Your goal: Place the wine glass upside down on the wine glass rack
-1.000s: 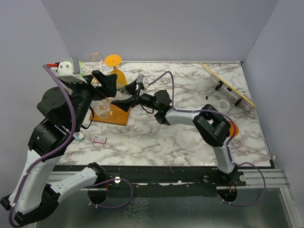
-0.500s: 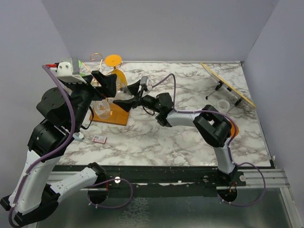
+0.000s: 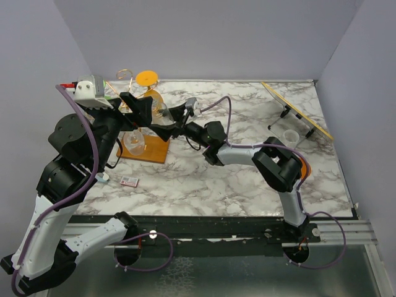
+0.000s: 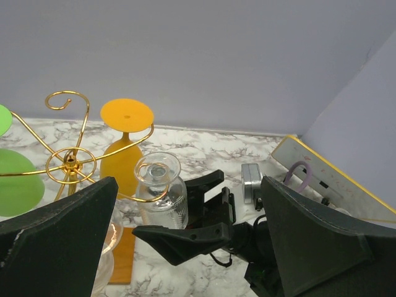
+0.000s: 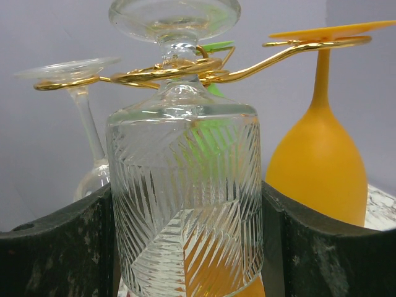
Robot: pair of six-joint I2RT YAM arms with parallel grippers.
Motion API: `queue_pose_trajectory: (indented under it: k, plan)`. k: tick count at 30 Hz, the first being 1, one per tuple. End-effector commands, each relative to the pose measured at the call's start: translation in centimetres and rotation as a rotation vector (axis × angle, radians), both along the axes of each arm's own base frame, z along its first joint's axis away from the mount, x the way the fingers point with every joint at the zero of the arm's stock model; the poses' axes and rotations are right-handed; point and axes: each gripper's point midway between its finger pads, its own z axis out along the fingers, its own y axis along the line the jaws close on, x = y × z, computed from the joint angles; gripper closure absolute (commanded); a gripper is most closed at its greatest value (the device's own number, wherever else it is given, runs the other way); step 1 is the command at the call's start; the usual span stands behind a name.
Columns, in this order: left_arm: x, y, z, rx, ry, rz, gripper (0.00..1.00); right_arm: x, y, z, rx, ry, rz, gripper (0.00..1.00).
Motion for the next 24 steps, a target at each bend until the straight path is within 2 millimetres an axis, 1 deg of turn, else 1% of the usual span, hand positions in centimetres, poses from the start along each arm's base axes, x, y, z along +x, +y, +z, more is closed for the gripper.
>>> queue_pose_trajectory:
  k: [1, 4, 8, 12, 15, 18, 24]
  plan:
    - [-0.2, -0.5, -0.3, -0.001, 0.007, -0.029, 0.01, 0.2, -1.1, 4.9, 0.118, -0.042, -0.057, 1.00]
    - [-0.3, -0.4, -0.2, -0.003, 0.005, -0.026, 0.01, 0.3, -0.4, 4.2, 0.088, -0.032, -0.038, 0.96]
    - [-0.2, -0.5, -0.2, 0.000, 0.007, -0.028, 0.01, 0.2, 0.6, 3.3, 0.052, -0.030, -0.005, 0.88]
    - [-0.1, -0.5, -0.2, 0.004, 0.008, -0.026, 0.01, 0.4, 1.4, 2.1, 0.020, -0.016, 0.015, 0.78]
    - [0.0, -0.5, -0.2, 0.005, 0.006, -0.024, 0.01, 0.4, 1.6, 1.3, 0.012, 0.002, 0.026, 0.67]
    - [0.0, -0.6, -0.2, 0.008, 0.008, -0.025, 0.01, 0.5, 1.8, 0.5, 0.004, 0.019, 0.030, 0.60]
    - [0.0, -0.6, -0.1, 0.009, 0.005, -0.025, 0.01, 0.6, 2.0, -0.7, -0.024, 0.040, 0.032, 0.34]
